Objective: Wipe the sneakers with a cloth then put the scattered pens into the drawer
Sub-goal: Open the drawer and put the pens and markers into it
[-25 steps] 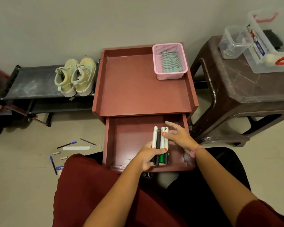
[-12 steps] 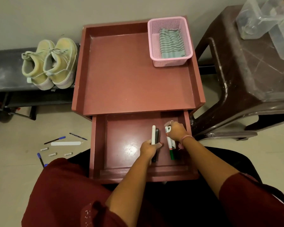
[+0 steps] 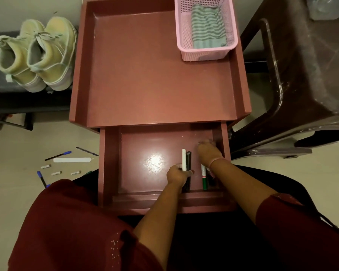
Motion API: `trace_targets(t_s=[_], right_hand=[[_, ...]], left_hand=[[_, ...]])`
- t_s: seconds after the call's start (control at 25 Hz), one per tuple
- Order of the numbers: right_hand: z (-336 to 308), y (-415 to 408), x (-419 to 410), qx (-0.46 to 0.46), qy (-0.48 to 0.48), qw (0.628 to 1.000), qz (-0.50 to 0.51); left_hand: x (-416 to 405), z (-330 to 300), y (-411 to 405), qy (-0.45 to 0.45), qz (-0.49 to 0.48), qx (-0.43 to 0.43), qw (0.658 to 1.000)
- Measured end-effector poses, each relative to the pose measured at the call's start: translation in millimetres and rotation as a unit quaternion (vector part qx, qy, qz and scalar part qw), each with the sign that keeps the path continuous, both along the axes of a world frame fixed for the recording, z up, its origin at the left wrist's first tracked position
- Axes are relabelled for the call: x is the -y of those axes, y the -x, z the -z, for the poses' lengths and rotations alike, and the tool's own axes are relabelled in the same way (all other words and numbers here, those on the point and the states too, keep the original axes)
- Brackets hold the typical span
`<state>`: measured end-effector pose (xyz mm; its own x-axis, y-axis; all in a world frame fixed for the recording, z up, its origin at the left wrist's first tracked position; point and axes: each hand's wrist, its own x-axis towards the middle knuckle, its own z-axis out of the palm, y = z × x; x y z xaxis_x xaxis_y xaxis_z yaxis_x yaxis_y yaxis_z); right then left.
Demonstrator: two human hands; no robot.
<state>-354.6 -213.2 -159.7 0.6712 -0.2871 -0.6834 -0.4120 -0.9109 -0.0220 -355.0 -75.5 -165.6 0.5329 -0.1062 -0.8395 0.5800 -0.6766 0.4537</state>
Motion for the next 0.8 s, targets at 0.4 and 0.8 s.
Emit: trace_targets(t_s=[0.4, 0.8], right_hand=[[-13.1, -10.0, 20.6, -0.150, 0.012, 0.961, -0.233], [-31.1, -17.5, 30.6, -0.118, 0.040, 0.944, -0.307]], left_hand=[[0.9, -7.0, 0.4, -0.068, 0.094, 0.045, 0.992], [29.4, -0.3, 22.7, 0.003, 0.122, 0.029, 0.992]])
